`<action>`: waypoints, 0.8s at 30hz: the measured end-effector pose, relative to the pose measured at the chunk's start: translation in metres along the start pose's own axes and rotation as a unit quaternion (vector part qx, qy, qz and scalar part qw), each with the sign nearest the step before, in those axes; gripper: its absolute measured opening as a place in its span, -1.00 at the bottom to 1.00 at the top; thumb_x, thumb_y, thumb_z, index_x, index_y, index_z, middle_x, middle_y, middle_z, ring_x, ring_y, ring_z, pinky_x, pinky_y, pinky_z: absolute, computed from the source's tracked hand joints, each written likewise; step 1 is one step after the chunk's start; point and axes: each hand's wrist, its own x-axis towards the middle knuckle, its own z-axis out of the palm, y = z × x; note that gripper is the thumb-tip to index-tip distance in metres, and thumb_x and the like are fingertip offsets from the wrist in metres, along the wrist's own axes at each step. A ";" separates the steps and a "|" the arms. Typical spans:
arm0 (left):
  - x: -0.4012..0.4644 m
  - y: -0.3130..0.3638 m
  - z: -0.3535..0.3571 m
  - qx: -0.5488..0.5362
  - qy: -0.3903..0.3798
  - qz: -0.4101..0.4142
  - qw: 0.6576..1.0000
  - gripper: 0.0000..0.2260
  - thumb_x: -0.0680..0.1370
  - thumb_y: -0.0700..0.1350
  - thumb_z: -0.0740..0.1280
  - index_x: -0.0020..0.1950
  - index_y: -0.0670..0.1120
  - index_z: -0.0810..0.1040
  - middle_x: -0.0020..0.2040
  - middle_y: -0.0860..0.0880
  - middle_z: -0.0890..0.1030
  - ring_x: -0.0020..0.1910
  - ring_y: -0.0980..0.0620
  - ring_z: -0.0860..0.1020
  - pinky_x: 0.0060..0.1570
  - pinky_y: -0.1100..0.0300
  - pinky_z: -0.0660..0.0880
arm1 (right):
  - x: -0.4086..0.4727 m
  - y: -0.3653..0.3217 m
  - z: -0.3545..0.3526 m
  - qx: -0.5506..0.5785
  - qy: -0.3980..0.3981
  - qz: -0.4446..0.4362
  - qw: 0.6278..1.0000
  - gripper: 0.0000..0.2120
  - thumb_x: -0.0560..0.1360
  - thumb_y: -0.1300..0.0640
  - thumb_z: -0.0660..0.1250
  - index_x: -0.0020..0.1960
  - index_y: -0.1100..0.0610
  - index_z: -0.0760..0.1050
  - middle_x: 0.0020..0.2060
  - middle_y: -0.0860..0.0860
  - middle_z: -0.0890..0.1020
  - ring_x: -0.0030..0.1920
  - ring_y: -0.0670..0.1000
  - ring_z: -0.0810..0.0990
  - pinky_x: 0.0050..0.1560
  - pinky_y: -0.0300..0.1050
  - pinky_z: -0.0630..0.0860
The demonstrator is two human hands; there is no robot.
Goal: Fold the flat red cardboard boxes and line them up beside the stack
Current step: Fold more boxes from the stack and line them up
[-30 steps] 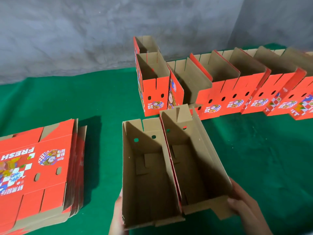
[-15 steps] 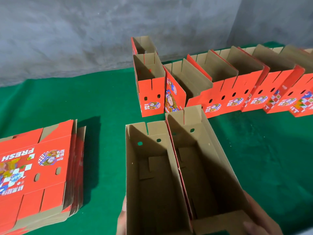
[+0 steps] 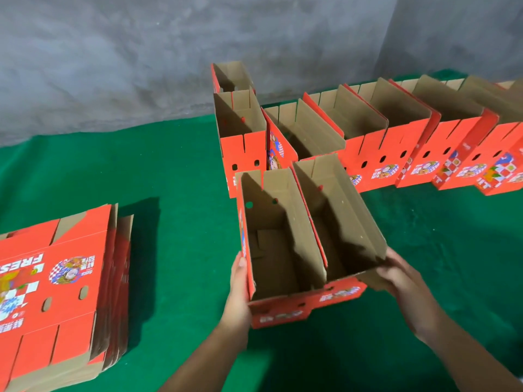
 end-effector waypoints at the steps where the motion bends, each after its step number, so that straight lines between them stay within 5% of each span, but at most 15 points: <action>1: 0.008 0.003 -0.004 -0.002 0.002 -0.003 1.000 -0.43 0.64 0.30 0.15 0.57 0.05 0.43 0.49 -0.03 0.54 0.50 -0.04 0.48 0.58 -0.11 0.28 | 0.011 -0.002 0.003 -0.010 -0.002 0.014 1.000 -0.53 0.62 0.40 0.12 0.43 0.08 0.50 0.22 0.02 0.69 0.19 -0.06 0.64 0.24 -0.11 0.52; 3: 0.027 0.015 -0.006 -0.006 0.019 -0.027 0.999 -0.45 0.69 0.27 0.11 0.54 -0.03 0.49 0.47 -0.11 0.56 0.47 -0.11 0.52 0.52 -0.10 0.39 | 0.034 -0.004 0.012 -0.038 -0.003 0.021 0.999 -0.53 0.57 0.28 0.18 0.40 -0.03 0.54 0.25 0.04 0.67 0.18 -0.08 0.65 0.23 -0.06 0.51; 6: 0.046 0.039 -0.004 -0.067 0.043 -0.063 0.995 -0.43 0.69 0.28 0.11 0.42 -0.10 0.62 0.26 -0.20 0.69 0.19 -0.16 0.70 0.01 0.01 0.70 | 0.064 -0.002 0.029 -0.030 0.012 0.031 0.999 -0.55 0.40 0.04 0.26 0.25 -0.19 0.62 0.13 -0.09 0.72 0.10 -0.14 0.68 0.28 0.02 0.48; 10: 0.074 0.057 -0.002 -0.086 0.065 -0.066 0.992 -0.45 0.65 0.30 0.16 0.10 -0.04 0.80 0.07 -0.18 0.76 -0.05 -0.12 0.76 -0.26 0.08 0.68 | 0.102 -0.004 0.053 -0.001 0.051 0.058 0.997 -0.58 0.32 -0.15 0.25 0.13 -0.19 0.64 0.08 -0.04 0.71 0.19 0.04 0.63 0.45 0.21 0.39; 13: 0.099 0.063 -0.002 -0.096 0.090 -0.064 0.989 -0.46 0.64 0.31 0.17 0.03 -0.01 0.81 0.04 -0.18 0.76 -0.09 -0.12 0.77 -0.29 0.09 0.68 | 0.130 -0.004 0.067 0.025 0.092 0.056 0.994 -0.65 0.33 -0.16 0.23 0.03 -0.19 0.66 0.02 -0.08 0.70 0.21 0.08 0.61 0.45 0.24 0.38; 17: 0.123 0.069 0.003 -0.116 0.112 -0.064 0.985 -0.45 0.63 0.31 0.17 0.25 -0.05 0.73 0.14 -0.22 0.73 0.03 -0.19 0.75 -0.17 -0.02 0.72 | 0.161 -0.011 0.081 0.066 0.160 0.088 0.981 -0.71 0.28 -0.24 0.23 -0.13 -0.20 0.64 -0.14 -0.10 0.58 0.02 0.00 0.56 0.39 0.20 0.46; 21: 0.135 0.073 0.011 -0.114 0.121 -0.059 0.984 -0.44 0.62 0.31 0.19 0.36 -0.06 0.67 0.25 -0.23 0.69 0.25 -0.28 0.65 0.25 -0.17 0.60 | 0.180 -0.020 0.089 0.096 0.197 0.141 0.965 -0.55 0.37 -0.33 0.26 0.09 -0.06 0.55 -0.25 -0.08 0.59 -0.19 -0.06 0.61 -0.20 -0.09 0.52; 22: 0.135 0.072 0.011 -0.109 0.124 -0.059 0.985 -0.44 0.62 0.31 0.20 0.35 -0.06 0.67 0.25 -0.23 0.69 0.25 -0.28 0.65 0.27 -0.19 0.59 | 0.180 -0.019 0.089 0.098 0.199 0.141 0.965 -0.53 0.36 -0.36 0.28 0.12 -0.09 0.54 -0.23 -0.10 0.60 -0.18 -0.07 0.61 -0.18 -0.11 0.51; 24: 0.135 0.071 0.009 -0.099 0.130 -0.060 0.985 -0.45 0.62 0.31 0.20 0.32 -0.05 0.69 0.21 -0.22 0.71 0.19 -0.25 0.69 0.13 -0.12 0.68 | 0.174 -0.012 0.088 0.115 0.187 0.124 0.968 -0.37 0.30 -0.44 0.31 0.27 -0.15 0.52 0.08 -0.14 0.63 0.15 -0.07 0.59 0.16 -0.04 0.49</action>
